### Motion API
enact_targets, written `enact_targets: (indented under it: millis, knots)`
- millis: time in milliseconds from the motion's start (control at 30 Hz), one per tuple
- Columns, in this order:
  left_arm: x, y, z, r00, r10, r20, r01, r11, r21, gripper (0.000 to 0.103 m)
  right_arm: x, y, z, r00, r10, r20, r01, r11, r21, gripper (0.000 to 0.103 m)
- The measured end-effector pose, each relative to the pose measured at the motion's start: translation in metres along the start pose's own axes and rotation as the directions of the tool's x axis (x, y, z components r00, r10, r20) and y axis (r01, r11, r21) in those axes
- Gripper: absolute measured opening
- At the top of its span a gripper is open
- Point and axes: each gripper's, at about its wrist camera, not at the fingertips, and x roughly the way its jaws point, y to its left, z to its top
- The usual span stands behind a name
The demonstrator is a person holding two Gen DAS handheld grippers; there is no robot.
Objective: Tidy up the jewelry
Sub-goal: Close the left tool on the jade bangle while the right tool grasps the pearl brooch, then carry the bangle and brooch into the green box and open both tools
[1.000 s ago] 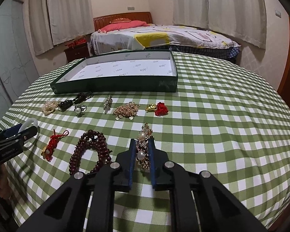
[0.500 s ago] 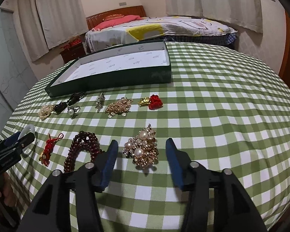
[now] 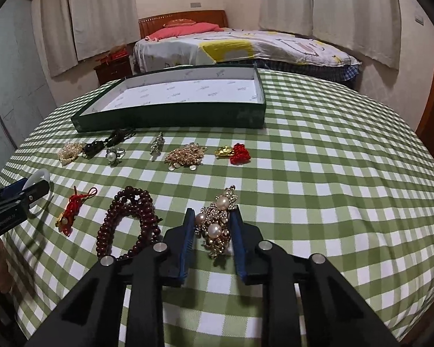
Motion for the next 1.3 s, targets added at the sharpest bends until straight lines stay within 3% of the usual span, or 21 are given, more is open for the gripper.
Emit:
enact_targets:
  millis: [300,667,967,1300]
  knots:
    - [-0.006,0.000,0.003,1.000,0.000,0.012,0.000,1.000,-0.004,0.069,-0.010,-0.003,0.002,0.999,0.001,0.034,-0.002,1.000,0.014,0.024]
    - [-0.027,-0.010,0.030,0.995,-0.019,0.093,0.019,1.000,0.002,0.069,-0.032,0.000,0.023,0.993,0.018,0.121,-0.020,1.000,0.018,0.024]
    - [-0.030,-0.023,0.070,0.986,-0.035,0.165,0.033,0.999,0.016,0.069,-0.042,-0.003,0.065,0.975,0.024,0.222,-0.030,0.999,0.022,0.024]
    - [-0.005,-0.044,0.136,0.966,-0.067,0.249,0.058,0.997,0.043,0.069,-0.015,-0.008,0.128,0.957,0.039,0.288,-0.049,0.999,0.025,0.024]
